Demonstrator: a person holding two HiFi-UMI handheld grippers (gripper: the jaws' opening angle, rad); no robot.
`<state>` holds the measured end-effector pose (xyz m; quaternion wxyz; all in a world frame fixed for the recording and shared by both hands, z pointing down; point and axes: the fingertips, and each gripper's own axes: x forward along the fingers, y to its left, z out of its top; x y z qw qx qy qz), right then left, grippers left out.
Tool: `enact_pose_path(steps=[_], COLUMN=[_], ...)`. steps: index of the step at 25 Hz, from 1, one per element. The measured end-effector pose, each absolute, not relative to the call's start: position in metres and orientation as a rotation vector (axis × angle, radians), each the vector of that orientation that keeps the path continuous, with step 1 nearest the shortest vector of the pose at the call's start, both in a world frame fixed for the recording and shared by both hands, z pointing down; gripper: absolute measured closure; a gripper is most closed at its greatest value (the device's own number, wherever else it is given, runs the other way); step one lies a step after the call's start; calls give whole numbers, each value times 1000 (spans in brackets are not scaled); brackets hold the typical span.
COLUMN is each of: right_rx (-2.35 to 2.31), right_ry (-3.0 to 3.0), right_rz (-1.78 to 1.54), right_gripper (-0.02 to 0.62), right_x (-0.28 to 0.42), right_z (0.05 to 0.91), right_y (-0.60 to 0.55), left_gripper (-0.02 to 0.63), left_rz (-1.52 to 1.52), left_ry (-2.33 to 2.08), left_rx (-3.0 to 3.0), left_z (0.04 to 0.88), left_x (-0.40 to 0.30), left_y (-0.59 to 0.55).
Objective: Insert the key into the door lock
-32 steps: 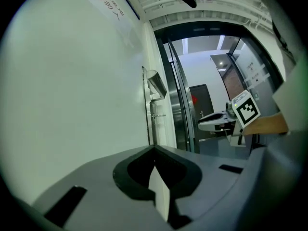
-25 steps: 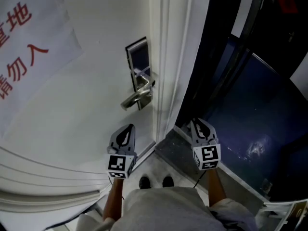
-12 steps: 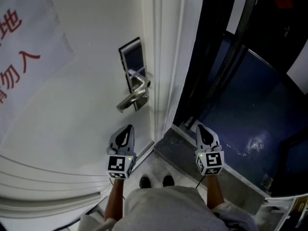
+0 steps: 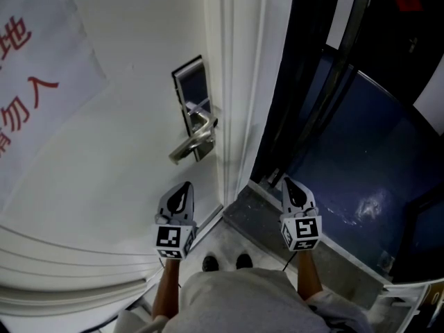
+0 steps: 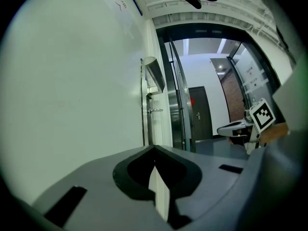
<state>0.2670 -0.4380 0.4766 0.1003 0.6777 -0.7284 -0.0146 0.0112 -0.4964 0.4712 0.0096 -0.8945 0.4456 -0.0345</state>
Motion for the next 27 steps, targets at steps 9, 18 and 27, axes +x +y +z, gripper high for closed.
enact_pose_path(steps=[9, 18, 27], right_rx=[1984, 1963, 1947], right_ry=[-2178, -2194, -2199], right_rz=[-44, -58, -77], right_gripper=[574, 574, 574], right_x=[258, 250, 246], right_z=[476, 474, 471], right_y=[-443, -448, -449], left_gripper=[589, 589, 589], left_rz=[-114, -117, -112], left_ry=[1399, 1400, 1389], left_rx=[-2791, -2792, -2794], left_z=[473, 475, 474], left_x=[11, 10, 12], left_y=[-495, -496, -495])
